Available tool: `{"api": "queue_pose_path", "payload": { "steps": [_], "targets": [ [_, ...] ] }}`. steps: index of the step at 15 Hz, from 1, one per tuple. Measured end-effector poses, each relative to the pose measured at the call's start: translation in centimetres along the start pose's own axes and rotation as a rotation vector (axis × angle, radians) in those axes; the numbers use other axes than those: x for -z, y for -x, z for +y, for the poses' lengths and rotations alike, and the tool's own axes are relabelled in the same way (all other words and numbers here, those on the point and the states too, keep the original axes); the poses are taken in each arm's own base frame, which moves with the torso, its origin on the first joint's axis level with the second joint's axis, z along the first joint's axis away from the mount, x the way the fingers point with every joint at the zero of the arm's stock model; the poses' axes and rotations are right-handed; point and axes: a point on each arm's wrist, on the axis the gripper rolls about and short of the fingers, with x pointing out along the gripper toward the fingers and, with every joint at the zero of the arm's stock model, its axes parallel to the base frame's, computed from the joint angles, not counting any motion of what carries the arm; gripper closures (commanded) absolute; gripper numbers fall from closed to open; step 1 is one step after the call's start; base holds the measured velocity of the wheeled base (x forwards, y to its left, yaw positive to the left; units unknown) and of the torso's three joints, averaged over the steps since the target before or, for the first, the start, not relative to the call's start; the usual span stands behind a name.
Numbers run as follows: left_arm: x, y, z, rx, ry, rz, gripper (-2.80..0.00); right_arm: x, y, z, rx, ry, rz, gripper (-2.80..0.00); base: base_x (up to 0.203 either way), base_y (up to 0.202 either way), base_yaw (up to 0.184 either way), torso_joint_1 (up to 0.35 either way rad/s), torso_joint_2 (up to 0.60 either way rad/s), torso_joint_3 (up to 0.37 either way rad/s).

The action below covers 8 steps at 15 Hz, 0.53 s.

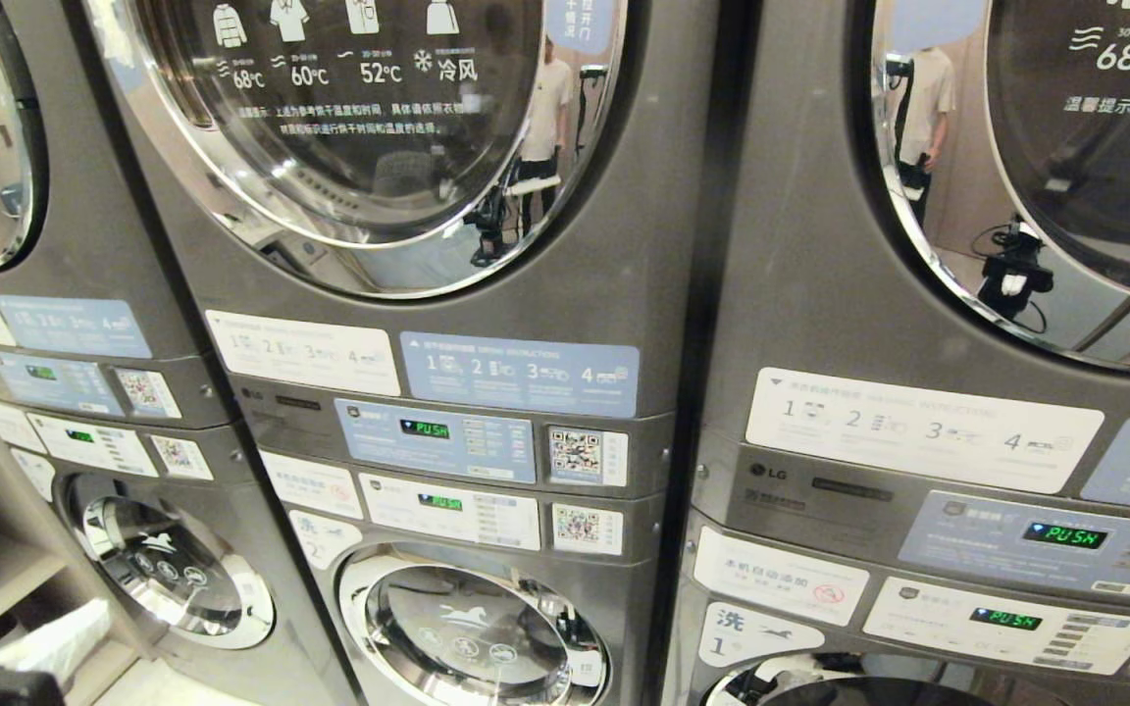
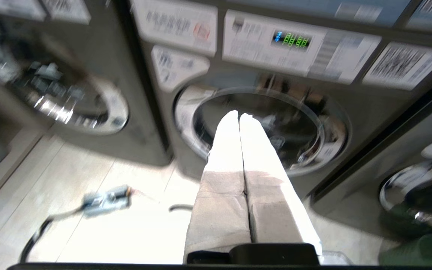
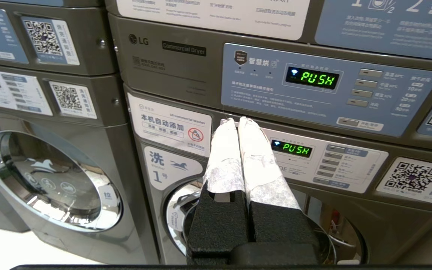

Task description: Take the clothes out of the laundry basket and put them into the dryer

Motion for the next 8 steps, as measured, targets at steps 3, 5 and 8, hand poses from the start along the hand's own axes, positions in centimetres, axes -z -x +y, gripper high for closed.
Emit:
{"api": "queue_pose_path", "payload": {
  "steps": [3, 5, 8],
  "targets": [
    [3.7, 3.7, -1.0, -0.104, 0.001, 0.13, 0.0, 0.0, 0.0, 0.0, -0.001, 0.001, 0.0, 0.0, 0.0, 0.0, 0.0, 0.0, 0.0, 0.0],
    [5.8, 5.4, -1.5, -0.092, -0.005, 0.241, 0.0, 0.0, 0.0, 0.0, -0.001, 0.001, -0.002, 0.0, 0.0, 0.0, 0.0, 0.0, 0.0, 0.0],
    [6.5, 6.5, -2.0, 0.098, -0.105, 0.208, 0.0, 0.0, 0.0, 0.0, -0.002, 0.003, -0.002, 0.0, 0.0, 0.0, 0.0, 0.0, 0.0, 0.0]
  ]
}}
